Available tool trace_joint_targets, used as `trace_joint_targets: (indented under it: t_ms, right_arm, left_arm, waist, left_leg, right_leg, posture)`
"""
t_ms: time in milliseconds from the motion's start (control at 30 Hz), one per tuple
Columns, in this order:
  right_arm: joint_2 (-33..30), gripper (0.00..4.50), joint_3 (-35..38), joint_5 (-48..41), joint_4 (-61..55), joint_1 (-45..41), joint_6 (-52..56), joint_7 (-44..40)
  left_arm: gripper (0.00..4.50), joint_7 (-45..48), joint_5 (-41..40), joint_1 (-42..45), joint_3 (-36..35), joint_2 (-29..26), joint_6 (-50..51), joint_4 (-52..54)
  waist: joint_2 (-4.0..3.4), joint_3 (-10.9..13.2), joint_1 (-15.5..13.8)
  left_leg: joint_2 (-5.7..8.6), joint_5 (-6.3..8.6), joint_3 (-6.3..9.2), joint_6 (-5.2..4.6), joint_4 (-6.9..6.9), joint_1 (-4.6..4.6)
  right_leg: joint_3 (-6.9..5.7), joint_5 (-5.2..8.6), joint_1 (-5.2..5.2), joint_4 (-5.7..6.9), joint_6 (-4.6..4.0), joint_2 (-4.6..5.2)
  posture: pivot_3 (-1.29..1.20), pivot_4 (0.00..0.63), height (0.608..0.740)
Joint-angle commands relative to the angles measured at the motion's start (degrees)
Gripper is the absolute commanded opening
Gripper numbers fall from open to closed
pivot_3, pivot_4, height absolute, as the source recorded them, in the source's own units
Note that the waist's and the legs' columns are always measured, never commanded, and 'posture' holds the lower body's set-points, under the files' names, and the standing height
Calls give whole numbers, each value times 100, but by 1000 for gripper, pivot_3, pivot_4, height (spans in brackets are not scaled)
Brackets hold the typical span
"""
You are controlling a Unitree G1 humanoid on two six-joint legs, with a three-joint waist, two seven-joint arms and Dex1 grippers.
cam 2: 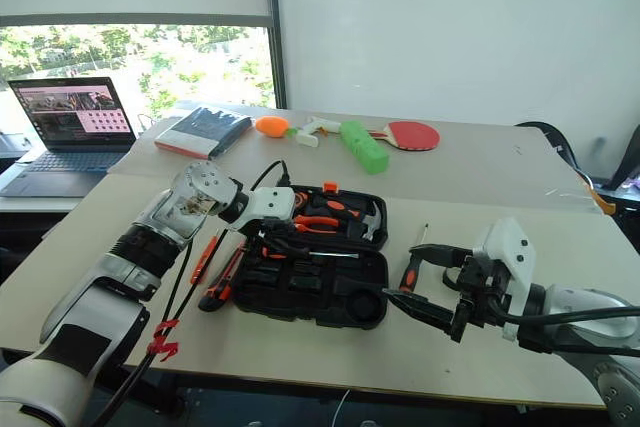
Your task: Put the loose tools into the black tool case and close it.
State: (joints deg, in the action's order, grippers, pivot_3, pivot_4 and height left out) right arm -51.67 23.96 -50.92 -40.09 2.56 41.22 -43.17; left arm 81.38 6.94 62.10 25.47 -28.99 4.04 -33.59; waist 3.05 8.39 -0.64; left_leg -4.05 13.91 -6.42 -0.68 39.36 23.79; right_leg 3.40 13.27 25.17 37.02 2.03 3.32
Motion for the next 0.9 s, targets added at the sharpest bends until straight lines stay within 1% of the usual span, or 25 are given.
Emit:
trace_joint_targets:
  t_ms: [33,67,267,367,567,700,800,900]
  right_arm:
    - [-6,4500,101,34,-84,-35,-137,12]
    - [2,4500,103,40,-94,-27,-133,18]
    - [21,4500,127,43,-124,10,-131,40]
    - [38,4500,153,15,-139,14,-118,81]
    - [77,4500,109,63,-139,44,-136,114]
    - [84,4500,76,49,-118,-21,-113,144]
    - [90,4500,58,36,-100,-57,-111,160]
    - [102,4500,9,71,-89,-55,-131,165]
  left_arm:
    - [301,-335,186,66,-24,137,-161,-47]
    - [33,-410,250,64,6,170,-197,-113]
    - [33,-498,440,33,75,289,-242,-307]
    - [33,-332,445,-109,105,285,-256,-202]
    - [33,-312,549,-223,180,330,-318,-162]
    - [33,-527,781,-172,289,432,-504,-464]
    - [33,-805,1155,-124,504,465,-1000,-792]
    - [33,-979,1313,-50,605,595,-1262,-1133]
  waist:
    - [0,0,-1]
    - [0,0,-1]
    - [0,0,4]
    - [0,0,4]
    - [-1,0,1]
    - [-6,-4,-8]
    - [-13,-8,-13]
    - [-20,-12,-23]
  left_leg:
    - [0,0,0,0,0,0]
    - [0,0,0,0,0,0]
    - [1,0,1,0,0,0]
    - [1,0,1,0,0,0]
    - [1,1,1,-1,1,-2]
    - [3,1,2,-2,2,-4]
    - [6,3,7,-5,9,-6]
    - [8,13,14,-21,35,-23]
  right_leg:
    - [0,0,0,0,0,0]
    - [0,0,0,0,0,0]
    - [0,0,0,0,0,0]
    - [0,0,0,0,0,0]
    - [0,0,-4,0,1,0]
    - [1,1,-10,-1,2,1]
    - [3,3,-17,-1,5,1]
    - [2,5,-51,0,10,1]
  posture:
    - [0,150,736]
    - [0,150,736]
    - [0,150,736]
    - [0,150,736]
    - [0,150,736]
    - [0,150,736]
    - [0,150,736]
    - [0,150,736]
